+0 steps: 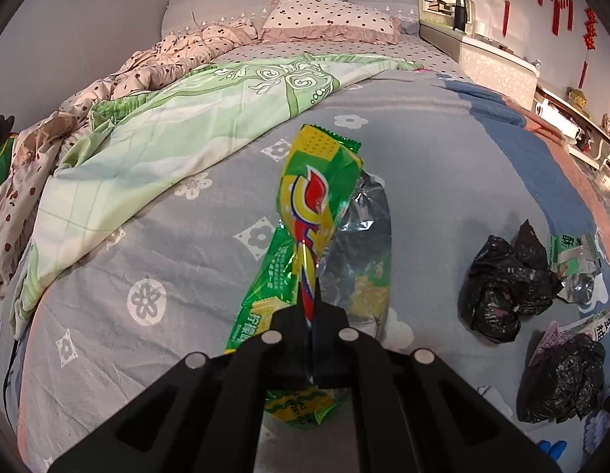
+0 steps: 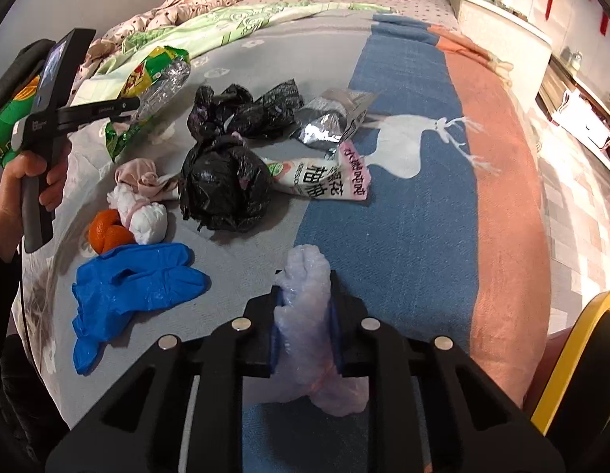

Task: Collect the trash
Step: 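Grasp the second mesh net with the right tool while the left tool grasps the green chip bag, then carry the mesh net and chip bag in both tools over the bin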

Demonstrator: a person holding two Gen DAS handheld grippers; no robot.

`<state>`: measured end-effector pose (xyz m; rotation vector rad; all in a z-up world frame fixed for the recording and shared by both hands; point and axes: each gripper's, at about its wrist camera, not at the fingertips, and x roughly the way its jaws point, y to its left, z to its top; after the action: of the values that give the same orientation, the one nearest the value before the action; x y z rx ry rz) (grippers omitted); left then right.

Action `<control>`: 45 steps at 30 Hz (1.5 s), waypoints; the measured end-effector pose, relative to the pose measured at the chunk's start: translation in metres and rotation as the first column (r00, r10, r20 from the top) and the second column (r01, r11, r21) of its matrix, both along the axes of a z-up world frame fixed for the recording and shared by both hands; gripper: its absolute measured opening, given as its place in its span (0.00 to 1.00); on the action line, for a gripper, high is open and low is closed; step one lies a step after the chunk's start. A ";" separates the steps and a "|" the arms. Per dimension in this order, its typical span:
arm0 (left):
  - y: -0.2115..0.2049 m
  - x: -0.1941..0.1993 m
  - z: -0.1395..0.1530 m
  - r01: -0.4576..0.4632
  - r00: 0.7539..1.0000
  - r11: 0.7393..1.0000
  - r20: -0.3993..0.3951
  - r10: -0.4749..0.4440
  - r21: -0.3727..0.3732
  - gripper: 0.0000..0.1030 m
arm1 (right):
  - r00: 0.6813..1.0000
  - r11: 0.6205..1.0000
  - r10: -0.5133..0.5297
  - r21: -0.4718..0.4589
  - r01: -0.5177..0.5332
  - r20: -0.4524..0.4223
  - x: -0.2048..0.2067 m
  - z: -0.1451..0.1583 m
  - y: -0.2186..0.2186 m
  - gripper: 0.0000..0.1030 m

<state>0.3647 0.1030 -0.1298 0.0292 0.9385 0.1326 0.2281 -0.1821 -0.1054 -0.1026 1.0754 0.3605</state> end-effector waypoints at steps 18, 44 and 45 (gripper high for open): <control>0.008 -0.059 0.049 0.009 0.998 0.997 0.057 -0.005 -0.079 0.00 | 0.998 0.994 -0.034 0.102 0.028 0.050 -0.043 0.051 -0.023 0.18; -0.095 -0.140 0.129 0.213 0.968 0.967 0.167 -0.189 -0.142 0.00 | 0.974 0.965 -0.145 0.244 0.100 0.176 -0.105 0.138 -0.096 0.19; -0.101 -0.143 0.133 0.224 0.965 0.964 0.171 -0.198 -0.146 0.00 | 0.972 0.963 -0.153 0.248 0.105 0.181 -0.107 0.141 -0.100 0.19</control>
<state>0.2222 0.0016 0.0027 -0.0327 0.7822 -0.1396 0.1214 -0.2821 0.0358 0.1428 0.8295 0.3502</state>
